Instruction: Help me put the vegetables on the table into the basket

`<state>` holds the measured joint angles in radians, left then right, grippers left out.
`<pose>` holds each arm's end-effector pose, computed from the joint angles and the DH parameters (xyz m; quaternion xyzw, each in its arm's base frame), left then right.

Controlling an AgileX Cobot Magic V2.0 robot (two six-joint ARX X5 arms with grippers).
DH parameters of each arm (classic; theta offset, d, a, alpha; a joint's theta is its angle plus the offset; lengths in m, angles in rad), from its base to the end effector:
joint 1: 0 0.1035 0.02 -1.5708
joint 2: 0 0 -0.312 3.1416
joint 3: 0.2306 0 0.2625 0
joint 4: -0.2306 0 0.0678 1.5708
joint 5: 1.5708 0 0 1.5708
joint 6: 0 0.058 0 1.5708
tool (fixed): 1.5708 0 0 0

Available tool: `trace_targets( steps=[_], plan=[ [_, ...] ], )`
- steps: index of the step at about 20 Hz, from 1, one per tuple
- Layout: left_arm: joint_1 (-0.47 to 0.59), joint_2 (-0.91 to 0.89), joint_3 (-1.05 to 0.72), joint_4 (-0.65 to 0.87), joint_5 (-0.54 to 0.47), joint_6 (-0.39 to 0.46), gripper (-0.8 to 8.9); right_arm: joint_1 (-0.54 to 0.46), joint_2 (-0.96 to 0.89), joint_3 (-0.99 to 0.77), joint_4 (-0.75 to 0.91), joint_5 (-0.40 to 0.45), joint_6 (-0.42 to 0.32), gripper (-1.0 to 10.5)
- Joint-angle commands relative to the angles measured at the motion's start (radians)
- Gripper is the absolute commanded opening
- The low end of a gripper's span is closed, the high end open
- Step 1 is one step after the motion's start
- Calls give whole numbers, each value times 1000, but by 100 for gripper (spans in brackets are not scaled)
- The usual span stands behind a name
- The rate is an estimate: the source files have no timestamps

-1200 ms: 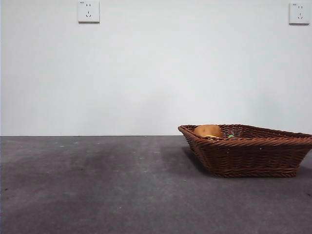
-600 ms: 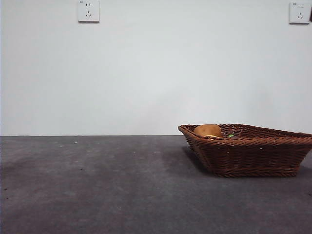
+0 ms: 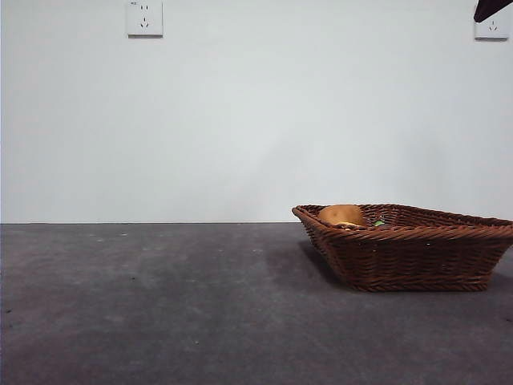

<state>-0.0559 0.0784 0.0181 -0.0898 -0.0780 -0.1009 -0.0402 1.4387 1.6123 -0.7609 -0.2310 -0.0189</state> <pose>0.0920 -0.0006 0.1536 -0.0453 0.0742 0.0148 0.9961 0.3240 0.0003 0.4472 0.0301 0.2859 0.0939 0.9532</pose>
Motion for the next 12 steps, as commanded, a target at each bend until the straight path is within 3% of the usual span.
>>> trace_targets(
  steps=[1, 7, 12],
  plan=[
    [18, -40, -11, -60, 0, 13, -3, 1, 5, -5, 5, 5, -2, 0],
    [23, -75, -11, -81, 120, 107, -3, 1, 5, -5, 5, 5, -2, 0],
    [26, -75, -11, -74, 127, 112, -3, 1, 5, -5, 5, 5, -2, 0]
  ],
)
